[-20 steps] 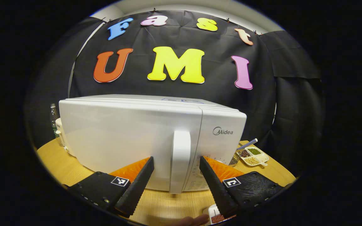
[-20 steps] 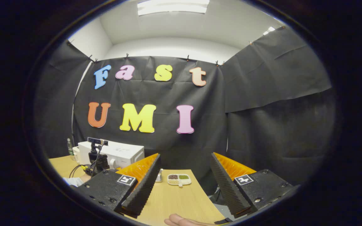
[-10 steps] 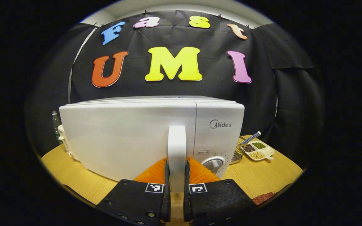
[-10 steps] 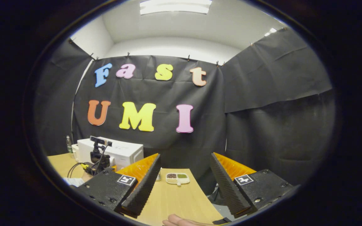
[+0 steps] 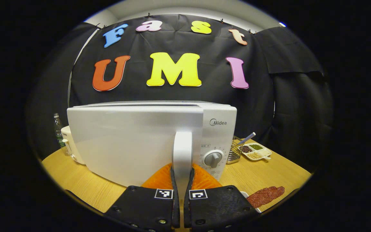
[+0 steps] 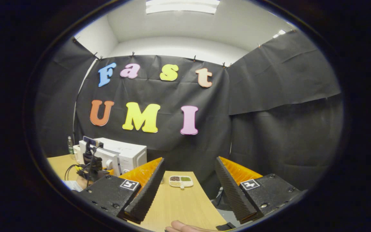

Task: Open the microwave oven with the left hand, put the food in, and close the microwave oven.

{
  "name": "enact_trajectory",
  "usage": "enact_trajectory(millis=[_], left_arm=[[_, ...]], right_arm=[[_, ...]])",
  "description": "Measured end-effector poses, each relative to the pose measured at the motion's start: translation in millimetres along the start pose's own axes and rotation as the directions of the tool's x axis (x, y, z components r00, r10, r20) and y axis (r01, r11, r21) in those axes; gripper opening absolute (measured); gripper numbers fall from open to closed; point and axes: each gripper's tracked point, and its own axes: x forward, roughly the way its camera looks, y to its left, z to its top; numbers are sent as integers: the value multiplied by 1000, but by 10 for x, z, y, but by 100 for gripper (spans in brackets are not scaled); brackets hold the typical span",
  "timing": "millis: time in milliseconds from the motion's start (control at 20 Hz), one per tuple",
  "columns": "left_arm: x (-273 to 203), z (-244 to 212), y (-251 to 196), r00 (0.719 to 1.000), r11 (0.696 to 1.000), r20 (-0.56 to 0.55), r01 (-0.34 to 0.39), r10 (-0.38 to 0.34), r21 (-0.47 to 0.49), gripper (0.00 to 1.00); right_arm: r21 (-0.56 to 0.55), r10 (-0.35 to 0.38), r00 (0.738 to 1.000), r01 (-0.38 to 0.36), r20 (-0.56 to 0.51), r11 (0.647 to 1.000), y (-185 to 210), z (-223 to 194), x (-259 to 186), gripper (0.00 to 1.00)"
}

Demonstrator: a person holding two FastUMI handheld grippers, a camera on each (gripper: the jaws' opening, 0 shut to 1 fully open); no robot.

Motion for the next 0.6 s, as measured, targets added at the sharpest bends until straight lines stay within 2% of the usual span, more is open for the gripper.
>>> enact_trajectory(millis=[250,600], left_arm=[[-455,-62,118,999,999,16,39,-39,34,4],[-1101,-174,469,999,999,34,35,-36,29,6]], right_arm=[[15,13,999,-12,-29,1000,146,-119,-72,99],[-2,51,997,-52,-64,999,554,-288,-175,99]])
